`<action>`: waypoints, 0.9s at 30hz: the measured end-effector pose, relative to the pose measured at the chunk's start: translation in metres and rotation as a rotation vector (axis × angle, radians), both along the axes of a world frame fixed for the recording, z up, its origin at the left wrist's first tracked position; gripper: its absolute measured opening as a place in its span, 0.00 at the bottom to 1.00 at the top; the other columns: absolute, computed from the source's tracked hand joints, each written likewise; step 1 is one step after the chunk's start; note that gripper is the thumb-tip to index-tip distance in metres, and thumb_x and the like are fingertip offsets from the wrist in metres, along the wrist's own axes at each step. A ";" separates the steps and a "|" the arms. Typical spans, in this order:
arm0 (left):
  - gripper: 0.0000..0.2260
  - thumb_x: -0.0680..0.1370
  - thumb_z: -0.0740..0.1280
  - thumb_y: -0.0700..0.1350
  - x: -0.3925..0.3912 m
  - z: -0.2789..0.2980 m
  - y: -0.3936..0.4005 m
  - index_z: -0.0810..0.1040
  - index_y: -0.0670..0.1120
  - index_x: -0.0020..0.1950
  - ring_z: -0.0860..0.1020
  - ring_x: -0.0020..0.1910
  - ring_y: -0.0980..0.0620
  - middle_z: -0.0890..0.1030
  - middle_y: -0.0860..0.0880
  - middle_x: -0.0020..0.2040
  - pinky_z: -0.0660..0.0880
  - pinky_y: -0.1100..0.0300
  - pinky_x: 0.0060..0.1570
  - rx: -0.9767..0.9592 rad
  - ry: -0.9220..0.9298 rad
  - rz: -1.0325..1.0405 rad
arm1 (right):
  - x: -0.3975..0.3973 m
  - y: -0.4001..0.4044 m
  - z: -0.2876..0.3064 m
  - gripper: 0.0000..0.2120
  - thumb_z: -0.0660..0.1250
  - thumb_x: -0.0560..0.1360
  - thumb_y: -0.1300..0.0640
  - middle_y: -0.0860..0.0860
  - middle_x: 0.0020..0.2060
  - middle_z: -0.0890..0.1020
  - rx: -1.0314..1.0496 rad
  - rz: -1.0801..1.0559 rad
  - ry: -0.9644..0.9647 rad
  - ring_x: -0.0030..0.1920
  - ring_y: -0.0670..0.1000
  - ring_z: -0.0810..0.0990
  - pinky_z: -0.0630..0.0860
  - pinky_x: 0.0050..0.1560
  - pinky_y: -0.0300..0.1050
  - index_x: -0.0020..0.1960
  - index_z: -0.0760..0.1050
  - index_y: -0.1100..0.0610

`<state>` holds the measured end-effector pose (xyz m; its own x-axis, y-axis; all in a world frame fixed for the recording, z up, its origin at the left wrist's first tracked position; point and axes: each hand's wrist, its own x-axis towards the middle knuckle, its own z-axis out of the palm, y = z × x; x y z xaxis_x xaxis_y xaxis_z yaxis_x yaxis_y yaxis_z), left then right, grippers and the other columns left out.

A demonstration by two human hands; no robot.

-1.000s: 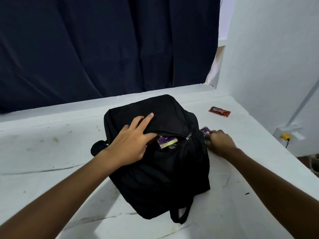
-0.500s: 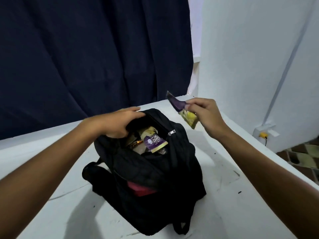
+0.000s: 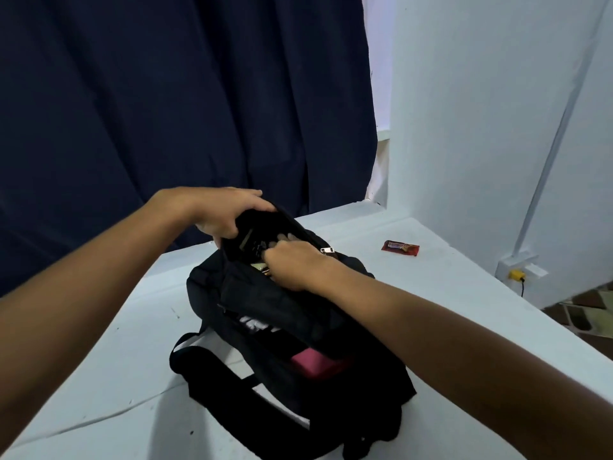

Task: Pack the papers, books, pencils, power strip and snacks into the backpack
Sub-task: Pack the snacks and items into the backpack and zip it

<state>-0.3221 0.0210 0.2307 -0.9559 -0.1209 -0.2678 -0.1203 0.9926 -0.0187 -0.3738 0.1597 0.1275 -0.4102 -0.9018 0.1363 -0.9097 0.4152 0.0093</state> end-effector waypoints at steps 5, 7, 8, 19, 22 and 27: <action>0.39 0.72 0.60 0.27 -0.007 0.002 -0.008 0.62 0.63 0.73 0.73 0.67 0.41 0.51 0.54 0.79 0.81 0.51 0.51 0.102 -0.007 0.026 | -0.023 0.031 0.046 0.15 0.61 0.71 0.67 0.54 0.45 0.85 -0.467 0.284 -0.443 0.43 0.45 0.81 0.74 0.48 0.34 0.51 0.83 0.59; 0.39 0.72 0.59 0.26 -0.011 0.001 -0.008 0.64 0.63 0.73 0.74 0.65 0.41 0.53 0.56 0.78 0.82 0.53 0.45 0.157 -0.018 0.031 | -0.053 0.047 0.053 0.13 0.60 0.71 0.70 0.54 0.38 0.84 -0.676 0.261 -0.567 0.33 0.46 0.81 0.77 0.40 0.37 0.45 0.82 0.61; 0.39 0.72 0.60 0.27 -0.012 0.000 -0.009 0.64 0.64 0.72 0.75 0.65 0.41 0.54 0.58 0.77 0.82 0.53 0.45 0.177 -0.019 0.027 | -0.077 0.052 0.047 0.13 0.59 0.71 0.70 0.54 0.37 0.83 -0.742 0.183 -0.584 0.33 0.49 0.81 0.79 0.39 0.41 0.44 0.82 0.61; 0.42 0.73 0.61 0.29 -0.024 -0.006 -0.019 0.64 0.83 0.52 0.72 0.66 0.56 0.64 0.71 0.66 0.79 0.54 0.55 0.245 -0.045 -0.022 | -0.261 0.102 -0.162 0.20 0.54 0.77 0.60 0.57 0.63 0.70 0.159 -0.720 -0.222 0.66 0.62 0.63 0.67 0.60 0.57 0.67 0.66 0.49; 0.43 0.73 0.62 0.29 -0.029 -0.009 -0.019 0.64 0.84 0.51 0.74 0.64 0.57 0.61 0.76 0.64 0.79 0.54 0.54 0.258 -0.058 -0.011 | -0.258 0.097 -0.169 0.18 0.56 0.77 0.61 0.55 0.58 0.75 0.157 -0.683 -0.023 0.60 0.58 0.71 0.70 0.55 0.49 0.67 0.68 0.53; 0.41 0.74 0.62 0.30 -0.032 -0.011 -0.013 0.65 0.82 0.54 0.69 0.68 0.57 0.58 0.62 0.74 0.80 0.53 0.53 0.247 -0.068 0.024 | -0.254 0.087 -0.151 0.13 0.60 0.76 0.60 0.57 0.55 0.79 -0.048 -0.646 -0.239 0.55 0.59 0.77 0.73 0.48 0.46 0.60 0.74 0.56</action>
